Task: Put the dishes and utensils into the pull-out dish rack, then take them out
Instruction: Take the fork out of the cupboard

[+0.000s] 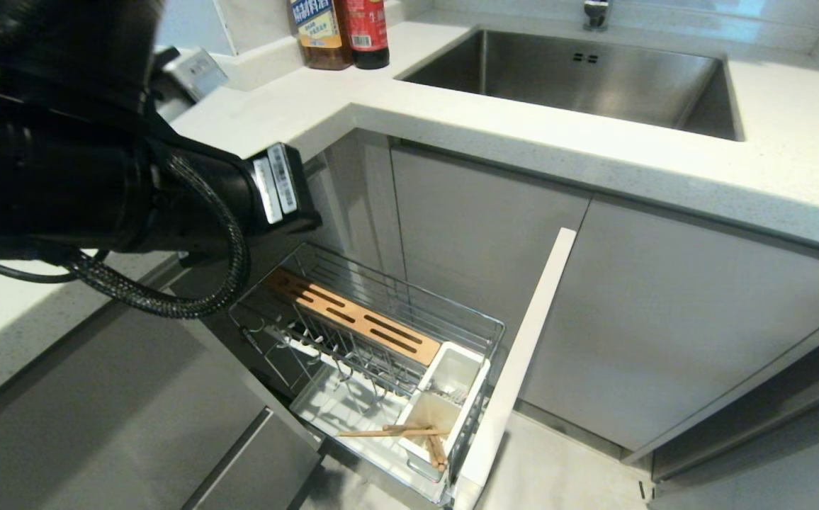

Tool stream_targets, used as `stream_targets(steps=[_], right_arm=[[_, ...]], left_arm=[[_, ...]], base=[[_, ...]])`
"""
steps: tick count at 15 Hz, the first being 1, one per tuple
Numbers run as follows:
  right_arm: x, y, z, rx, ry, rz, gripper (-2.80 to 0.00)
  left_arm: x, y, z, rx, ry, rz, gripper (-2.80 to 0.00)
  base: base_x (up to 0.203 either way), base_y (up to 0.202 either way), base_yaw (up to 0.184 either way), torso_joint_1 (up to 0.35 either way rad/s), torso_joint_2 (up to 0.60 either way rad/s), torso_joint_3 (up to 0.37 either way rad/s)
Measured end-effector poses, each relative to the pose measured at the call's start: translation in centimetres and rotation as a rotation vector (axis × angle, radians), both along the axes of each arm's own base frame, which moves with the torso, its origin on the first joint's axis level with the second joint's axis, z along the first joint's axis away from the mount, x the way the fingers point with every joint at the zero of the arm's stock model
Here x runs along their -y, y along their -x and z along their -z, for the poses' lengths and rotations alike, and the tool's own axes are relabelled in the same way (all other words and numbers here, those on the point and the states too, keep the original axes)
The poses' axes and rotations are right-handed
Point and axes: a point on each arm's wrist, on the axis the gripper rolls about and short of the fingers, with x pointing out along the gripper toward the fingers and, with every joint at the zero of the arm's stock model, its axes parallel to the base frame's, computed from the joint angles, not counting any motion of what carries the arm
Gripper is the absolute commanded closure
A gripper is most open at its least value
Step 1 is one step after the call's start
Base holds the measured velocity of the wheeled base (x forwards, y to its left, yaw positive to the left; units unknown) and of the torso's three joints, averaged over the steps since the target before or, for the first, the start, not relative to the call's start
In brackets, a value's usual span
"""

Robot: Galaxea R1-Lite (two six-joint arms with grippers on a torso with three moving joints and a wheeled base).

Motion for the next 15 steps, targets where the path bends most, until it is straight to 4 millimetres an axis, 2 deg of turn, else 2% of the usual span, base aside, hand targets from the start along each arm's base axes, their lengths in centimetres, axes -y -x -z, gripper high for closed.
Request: stream_targets(steps=[2,4,9,15], right_arm=[[0.0,0.0,0.0,0.0,0.0,0.0,0.0],[0.0,0.0,0.0,0.0,0.0,0.0,0.0],[0.0,0.0,0.0,0.0,0.0,0.0,0.0],[0.0,0.0,0.0,0.0,0.0,0.0,0.0]], left_arm=[[0.9,-0.8,1.4,-0.116,-0.051,0.027,0.0],[1.8,-1.7,2.3,-0.147,-0.062,0.022,0.0],[4.5,-3.3,4.4,-0.234,0.064,-0.08,0.0],[7.0,-3.0,7.2,-0.376,0.19,-0.199,0.0]], base=[[0.0,0.0,0.0,0.0,0.0,0.0],[0.0,0.0,0.0,0.0,0.0,0.0],[0.0,0.0,0.0,0.0,0.0,0.0],[0.0,0.0,0.0,0.0,0.0,0.0]])
